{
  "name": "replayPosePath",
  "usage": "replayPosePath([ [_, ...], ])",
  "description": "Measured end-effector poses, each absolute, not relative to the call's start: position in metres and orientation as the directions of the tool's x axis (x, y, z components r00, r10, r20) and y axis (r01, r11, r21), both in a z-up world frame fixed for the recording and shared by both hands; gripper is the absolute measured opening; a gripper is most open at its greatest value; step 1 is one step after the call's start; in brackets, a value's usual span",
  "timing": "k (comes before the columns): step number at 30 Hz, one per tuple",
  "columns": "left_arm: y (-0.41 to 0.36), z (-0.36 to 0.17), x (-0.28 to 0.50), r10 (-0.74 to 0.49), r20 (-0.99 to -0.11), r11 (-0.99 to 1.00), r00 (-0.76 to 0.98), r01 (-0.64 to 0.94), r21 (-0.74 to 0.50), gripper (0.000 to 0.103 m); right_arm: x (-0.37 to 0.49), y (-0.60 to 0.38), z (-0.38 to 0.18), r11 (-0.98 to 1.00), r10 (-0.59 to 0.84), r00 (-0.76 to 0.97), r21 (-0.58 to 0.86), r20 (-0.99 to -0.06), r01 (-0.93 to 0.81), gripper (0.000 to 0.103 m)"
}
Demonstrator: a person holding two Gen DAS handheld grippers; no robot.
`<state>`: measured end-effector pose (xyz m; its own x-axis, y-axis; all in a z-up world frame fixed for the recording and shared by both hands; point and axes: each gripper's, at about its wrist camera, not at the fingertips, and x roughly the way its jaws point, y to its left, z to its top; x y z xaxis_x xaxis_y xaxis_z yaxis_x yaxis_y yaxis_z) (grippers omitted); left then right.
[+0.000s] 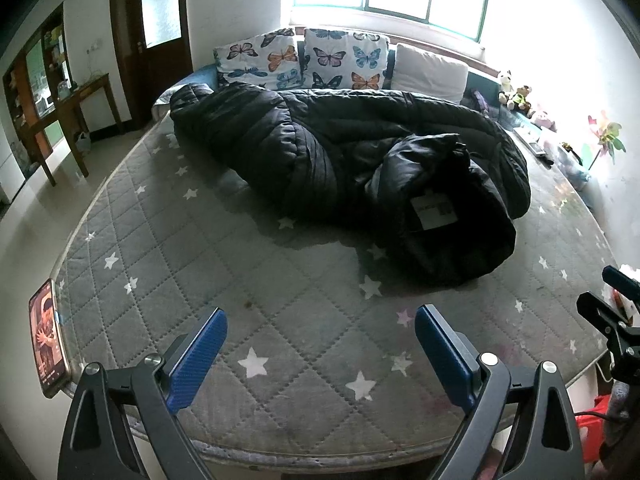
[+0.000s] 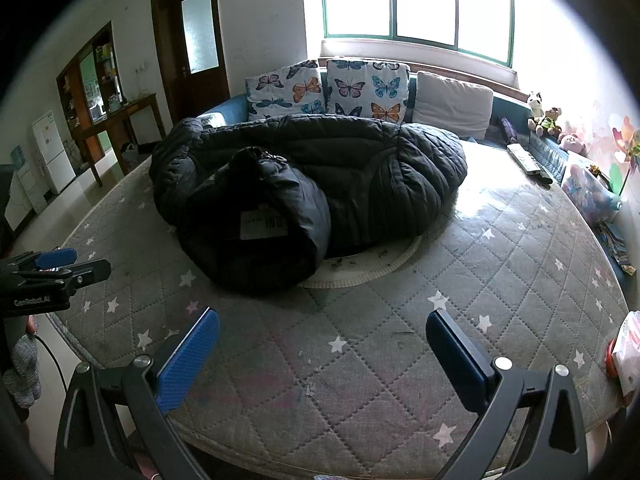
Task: Fold large clothes
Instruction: 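Approach the crumpled black down jacket with both grippers open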
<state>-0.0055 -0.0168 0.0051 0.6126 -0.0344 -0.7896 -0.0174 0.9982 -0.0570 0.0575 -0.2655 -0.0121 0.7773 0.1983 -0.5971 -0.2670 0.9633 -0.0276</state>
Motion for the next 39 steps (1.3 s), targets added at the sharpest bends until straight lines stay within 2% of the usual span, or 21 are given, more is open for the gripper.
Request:
replayPosePath([
  [39,-0.023,0.004,0.012,-0.028,-0.801,1.000,0.599,0.008,-0.030,0.101,0.066,-0.258,-0.008,0.955,0.212,0.777,-0.043,-0.592,-0.293,0.103],
])
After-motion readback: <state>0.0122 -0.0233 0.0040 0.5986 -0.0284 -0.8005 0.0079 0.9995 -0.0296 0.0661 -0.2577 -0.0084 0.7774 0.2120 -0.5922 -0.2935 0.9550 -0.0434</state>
